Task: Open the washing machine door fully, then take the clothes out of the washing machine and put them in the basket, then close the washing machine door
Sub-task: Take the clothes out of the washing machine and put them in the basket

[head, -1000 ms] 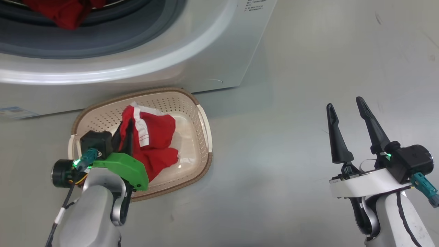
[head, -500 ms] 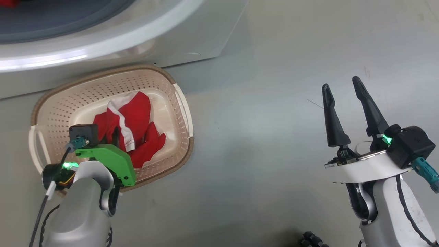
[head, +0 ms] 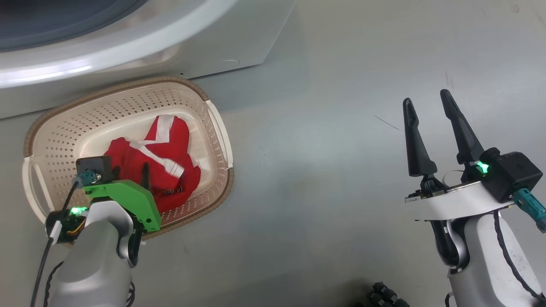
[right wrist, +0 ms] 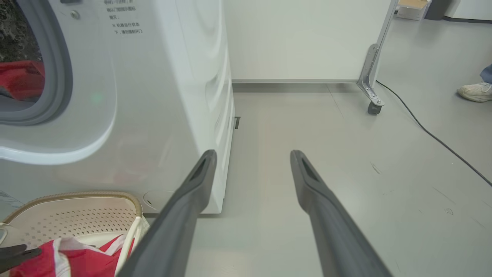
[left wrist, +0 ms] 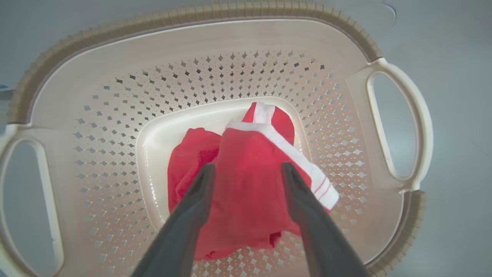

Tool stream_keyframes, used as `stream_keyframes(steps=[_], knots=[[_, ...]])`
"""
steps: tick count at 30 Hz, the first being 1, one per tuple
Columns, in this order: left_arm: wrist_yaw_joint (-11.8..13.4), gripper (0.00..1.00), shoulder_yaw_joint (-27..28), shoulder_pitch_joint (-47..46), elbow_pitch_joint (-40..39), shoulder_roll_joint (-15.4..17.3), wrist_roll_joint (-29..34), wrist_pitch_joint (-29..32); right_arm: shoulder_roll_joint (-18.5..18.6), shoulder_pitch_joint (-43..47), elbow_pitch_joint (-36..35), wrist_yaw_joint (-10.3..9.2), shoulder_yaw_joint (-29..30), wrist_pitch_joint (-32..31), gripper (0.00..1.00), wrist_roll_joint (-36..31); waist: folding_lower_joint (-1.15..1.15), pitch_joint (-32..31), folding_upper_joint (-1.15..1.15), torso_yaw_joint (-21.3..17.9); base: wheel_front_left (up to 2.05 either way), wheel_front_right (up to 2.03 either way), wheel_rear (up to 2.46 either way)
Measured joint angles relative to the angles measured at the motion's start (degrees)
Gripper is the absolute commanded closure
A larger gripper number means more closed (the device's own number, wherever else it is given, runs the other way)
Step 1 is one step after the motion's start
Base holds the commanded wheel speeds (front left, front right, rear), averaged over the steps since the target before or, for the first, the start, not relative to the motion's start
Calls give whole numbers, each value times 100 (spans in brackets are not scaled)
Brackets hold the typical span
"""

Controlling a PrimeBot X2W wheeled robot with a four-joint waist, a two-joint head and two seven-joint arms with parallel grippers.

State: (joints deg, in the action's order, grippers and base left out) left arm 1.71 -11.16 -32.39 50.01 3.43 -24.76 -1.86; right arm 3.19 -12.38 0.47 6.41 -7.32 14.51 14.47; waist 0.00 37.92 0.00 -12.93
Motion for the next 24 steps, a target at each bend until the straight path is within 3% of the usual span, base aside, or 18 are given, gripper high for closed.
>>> stream_keyframes(steps=[14,24], knots=[[-109,0,54,-54,-5,-47,1,-1174,3,-4,87,0,137,0,0,-26,0,-361,0,244,0,0,0],[-109,0,54,-51,-417,-73,70,-1292,58,18,187,1,204,0,0,-102,0,-699,0,598,0,0,0]])
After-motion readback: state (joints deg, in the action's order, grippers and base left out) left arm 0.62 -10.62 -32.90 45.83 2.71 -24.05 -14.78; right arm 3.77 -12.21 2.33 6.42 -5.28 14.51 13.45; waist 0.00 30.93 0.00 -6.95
